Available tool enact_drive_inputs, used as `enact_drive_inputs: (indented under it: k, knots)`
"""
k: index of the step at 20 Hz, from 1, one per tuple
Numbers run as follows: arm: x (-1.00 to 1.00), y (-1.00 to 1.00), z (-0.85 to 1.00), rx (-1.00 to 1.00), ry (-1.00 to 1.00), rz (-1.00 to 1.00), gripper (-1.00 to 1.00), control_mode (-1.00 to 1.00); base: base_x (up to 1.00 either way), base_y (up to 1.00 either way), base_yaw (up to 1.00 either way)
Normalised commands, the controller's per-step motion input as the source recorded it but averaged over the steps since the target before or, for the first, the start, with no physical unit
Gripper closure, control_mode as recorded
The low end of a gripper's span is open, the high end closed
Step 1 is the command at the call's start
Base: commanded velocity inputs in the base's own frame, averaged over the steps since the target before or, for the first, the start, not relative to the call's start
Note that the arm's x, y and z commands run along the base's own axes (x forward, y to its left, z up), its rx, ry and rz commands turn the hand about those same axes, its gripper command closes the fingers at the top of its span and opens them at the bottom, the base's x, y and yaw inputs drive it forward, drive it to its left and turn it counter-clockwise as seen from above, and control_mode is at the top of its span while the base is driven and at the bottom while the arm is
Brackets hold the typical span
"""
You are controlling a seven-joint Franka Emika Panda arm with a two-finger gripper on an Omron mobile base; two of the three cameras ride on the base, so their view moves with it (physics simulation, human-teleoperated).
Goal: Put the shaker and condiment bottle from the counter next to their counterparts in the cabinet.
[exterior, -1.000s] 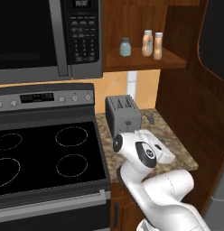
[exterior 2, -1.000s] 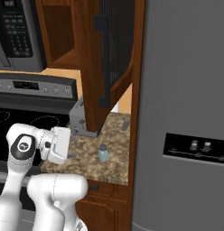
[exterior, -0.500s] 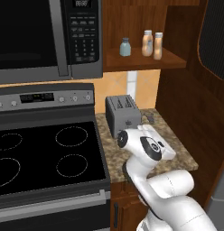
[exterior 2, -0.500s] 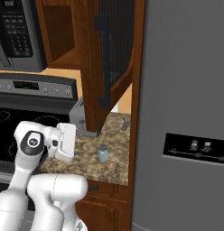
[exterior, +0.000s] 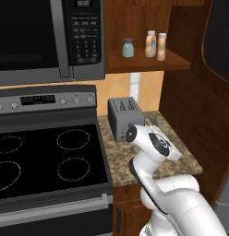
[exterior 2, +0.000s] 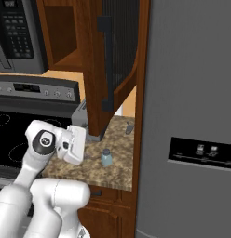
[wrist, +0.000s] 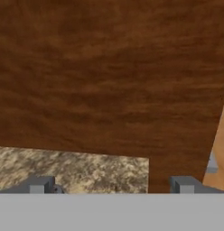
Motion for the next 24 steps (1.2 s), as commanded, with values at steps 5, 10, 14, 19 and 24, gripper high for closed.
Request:
enact_drive_inputs:
  k: [5, 10, 14, 19, 24]
  knots:
    - [0.34, -0.06, -0.37, 0.00, 0.00, 0.00, -1.00, -1.00, 0.00, 0.00, 0.00]
    - [0.08, -0.10, -0.72, 0.00, 0.00, 0.00, -1.00, -1.00, 0.00, 0.00, 0.00]
    - [0.23, -0.21, -0.37, 0.00, 0.00, 0.00, -1.00, -1.00, 0.00, 0.00, 0.00]
    - [0.17, -0.33, -0.33, 0.01, 0.00, 0.01, -1.00, -1.00, 0.00, 0.00, 0.00]
    - [0.17, -0.14, -0.29, 0.01, 0.00, 0.00, -1.00, -1.00, 0.00, 0.00, 0.00]
